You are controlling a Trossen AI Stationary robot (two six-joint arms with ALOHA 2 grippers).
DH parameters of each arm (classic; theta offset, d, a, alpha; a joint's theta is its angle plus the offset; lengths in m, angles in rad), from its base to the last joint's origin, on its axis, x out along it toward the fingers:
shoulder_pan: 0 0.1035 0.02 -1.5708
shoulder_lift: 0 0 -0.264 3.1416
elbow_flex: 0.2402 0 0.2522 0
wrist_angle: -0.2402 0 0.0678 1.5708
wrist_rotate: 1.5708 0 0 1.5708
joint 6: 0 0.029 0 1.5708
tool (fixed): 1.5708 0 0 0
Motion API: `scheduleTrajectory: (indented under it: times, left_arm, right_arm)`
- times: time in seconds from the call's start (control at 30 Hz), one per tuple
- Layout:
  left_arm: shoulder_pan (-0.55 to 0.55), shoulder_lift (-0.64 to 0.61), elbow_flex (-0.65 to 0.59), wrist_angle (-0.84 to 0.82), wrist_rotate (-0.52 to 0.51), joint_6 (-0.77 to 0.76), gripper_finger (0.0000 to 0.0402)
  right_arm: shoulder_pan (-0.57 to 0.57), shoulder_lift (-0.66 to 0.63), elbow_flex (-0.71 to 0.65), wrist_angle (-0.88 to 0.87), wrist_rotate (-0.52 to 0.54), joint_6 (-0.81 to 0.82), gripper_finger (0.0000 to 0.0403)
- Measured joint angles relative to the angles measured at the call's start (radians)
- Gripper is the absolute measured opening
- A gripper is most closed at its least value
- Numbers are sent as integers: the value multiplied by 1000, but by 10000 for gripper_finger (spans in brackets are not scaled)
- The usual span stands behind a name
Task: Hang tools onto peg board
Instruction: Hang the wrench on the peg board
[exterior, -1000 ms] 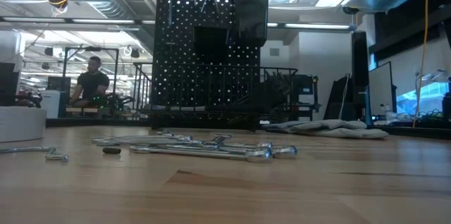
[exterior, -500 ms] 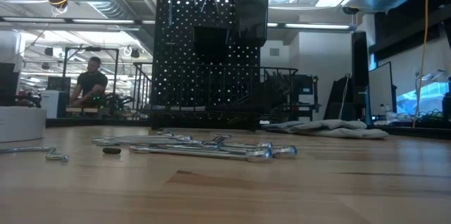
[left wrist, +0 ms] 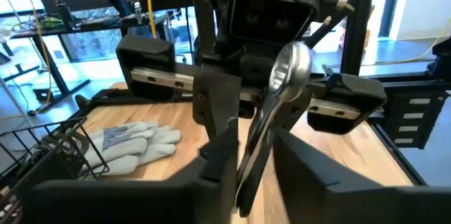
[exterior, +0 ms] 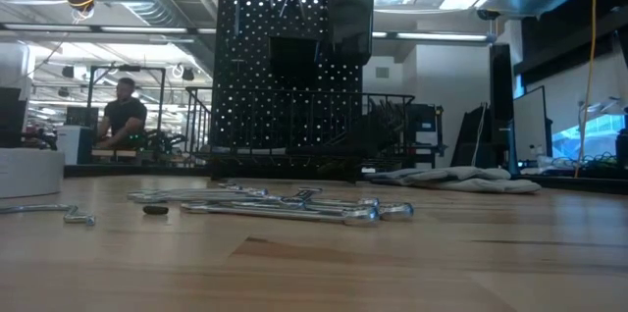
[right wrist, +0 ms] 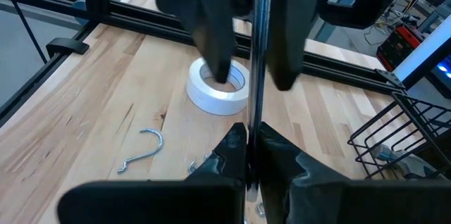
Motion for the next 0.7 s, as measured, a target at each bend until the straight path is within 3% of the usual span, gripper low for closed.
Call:
scheduleTrajectory:
  times: [0.17,0.43,0.7]
  left_arm:
    - [-10,0,0,1,-10,42,11]
    - [-72,0,1,-87,-150,44,6]
    - [-94,0,0,-113,-201,46,4]
  right_arm:
    - [2,0,0,-5,-2,4,21]
    - [3,-1,-1,-16,14,-1,33]
    - [3,-11,1,4,6,33,57]
